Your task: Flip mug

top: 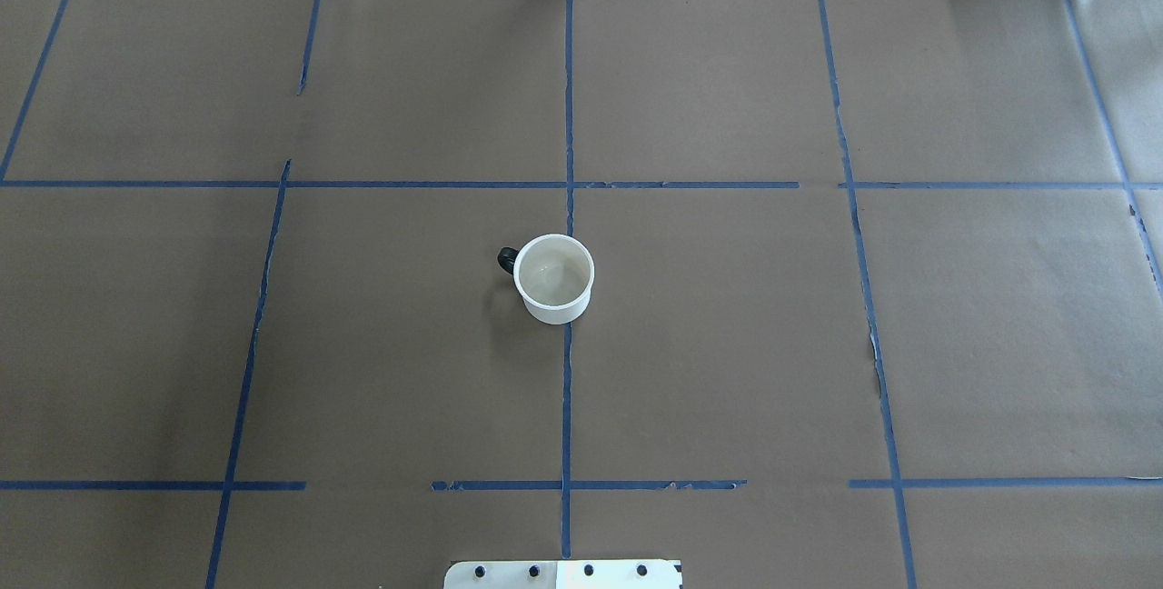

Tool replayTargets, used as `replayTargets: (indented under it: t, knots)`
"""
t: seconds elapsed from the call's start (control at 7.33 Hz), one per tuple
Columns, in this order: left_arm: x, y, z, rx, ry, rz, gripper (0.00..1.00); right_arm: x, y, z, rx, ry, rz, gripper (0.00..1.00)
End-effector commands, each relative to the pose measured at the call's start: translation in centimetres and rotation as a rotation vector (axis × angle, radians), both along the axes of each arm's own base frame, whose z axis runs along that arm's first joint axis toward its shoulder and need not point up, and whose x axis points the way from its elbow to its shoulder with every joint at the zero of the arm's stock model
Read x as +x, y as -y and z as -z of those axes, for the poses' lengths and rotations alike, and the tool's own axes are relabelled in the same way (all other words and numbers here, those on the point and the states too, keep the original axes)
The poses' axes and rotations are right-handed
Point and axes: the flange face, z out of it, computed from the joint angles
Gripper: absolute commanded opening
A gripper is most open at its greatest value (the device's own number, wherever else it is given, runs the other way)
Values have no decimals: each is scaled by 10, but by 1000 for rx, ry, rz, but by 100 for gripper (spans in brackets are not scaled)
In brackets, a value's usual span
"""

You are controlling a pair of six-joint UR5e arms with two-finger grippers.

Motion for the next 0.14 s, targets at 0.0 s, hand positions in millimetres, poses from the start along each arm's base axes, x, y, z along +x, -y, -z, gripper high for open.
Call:
replayTargets:
  t: [0.0]
  knots:
    - [0, 0, 0, 2, 0, -1, 100, 0, 0, 0, 0, 0, 0, 100]
